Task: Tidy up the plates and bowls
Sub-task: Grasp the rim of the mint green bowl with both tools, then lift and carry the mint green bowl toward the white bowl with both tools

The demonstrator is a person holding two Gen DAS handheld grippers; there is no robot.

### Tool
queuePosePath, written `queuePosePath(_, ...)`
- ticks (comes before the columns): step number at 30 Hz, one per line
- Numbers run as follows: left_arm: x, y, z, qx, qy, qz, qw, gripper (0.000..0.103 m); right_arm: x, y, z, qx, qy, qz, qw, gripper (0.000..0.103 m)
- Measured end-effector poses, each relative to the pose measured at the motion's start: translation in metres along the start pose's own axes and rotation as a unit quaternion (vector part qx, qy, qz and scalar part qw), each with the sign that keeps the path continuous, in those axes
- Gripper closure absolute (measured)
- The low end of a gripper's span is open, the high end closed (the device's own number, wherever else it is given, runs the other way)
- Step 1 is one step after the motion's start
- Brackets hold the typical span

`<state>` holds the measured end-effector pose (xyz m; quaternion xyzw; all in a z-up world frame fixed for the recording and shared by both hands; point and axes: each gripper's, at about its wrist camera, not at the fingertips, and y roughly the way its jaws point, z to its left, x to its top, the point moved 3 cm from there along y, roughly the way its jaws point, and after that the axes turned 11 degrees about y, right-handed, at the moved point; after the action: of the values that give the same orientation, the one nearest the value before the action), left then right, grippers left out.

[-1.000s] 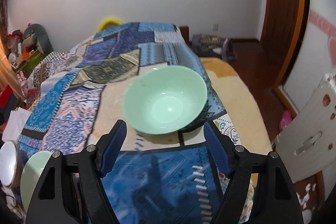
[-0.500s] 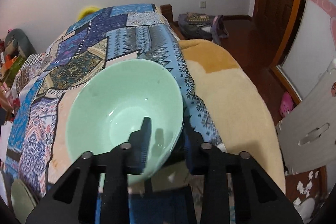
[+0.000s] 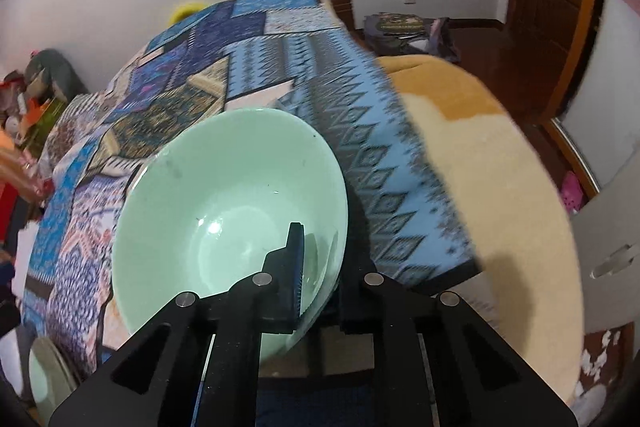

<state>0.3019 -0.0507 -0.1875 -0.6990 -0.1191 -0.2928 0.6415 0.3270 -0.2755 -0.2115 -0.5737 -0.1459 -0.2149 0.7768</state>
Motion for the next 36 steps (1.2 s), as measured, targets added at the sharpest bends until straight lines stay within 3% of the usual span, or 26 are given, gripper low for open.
queuePosePath(6, 0.008, 0.013, -0.005, -0.016, -0.004, 0.014, 0.9998, 0.014, -0.02, -0.006, 0.027, 0.049, -0.037, 0.025, 0.998, 0.091)
queuePosePath(17, 0.0, 0.068, -0.006, -0.054, -0.025, 0.101, 0.9931, 0.043, -0.038, -0.002, 0.044, 0.068, -0.064, 0.054, 0.994, 0.086)
queuePosePath(19, -0.001, 0.073, -0.008, -0.071, -0.021, 0.107, 0.9915, 0.044, -0.038, -0.001, 0.042, 0.07, -0.058, 0.056, 0.994, 0.085)
queuePosePath(23, 0.001, 0.078, -0.01, -0.074, -0.028, 0.11, 0.9907, 0.046, -0.041, 0.0, 0.041, 0.075, -0.049, 0.07, 0.993, 0.077)
queuePosePath(29, 0.006, 0.087, -0.013, -0.067, -0.017, 0.113, 0.9912, 0.058, -0.043, 0.001, 0.045, 0.075, -0.055, 0.064, 0.994, 0.076)
queuePosePath(36, 0.008, 0.093, -0.016, -0.058, -0.017, 0.114, 0.9917, 0.082, -0.044, -0.003, 0.051, 0.068, -0.062, 0.052, 0.994, 0.081)
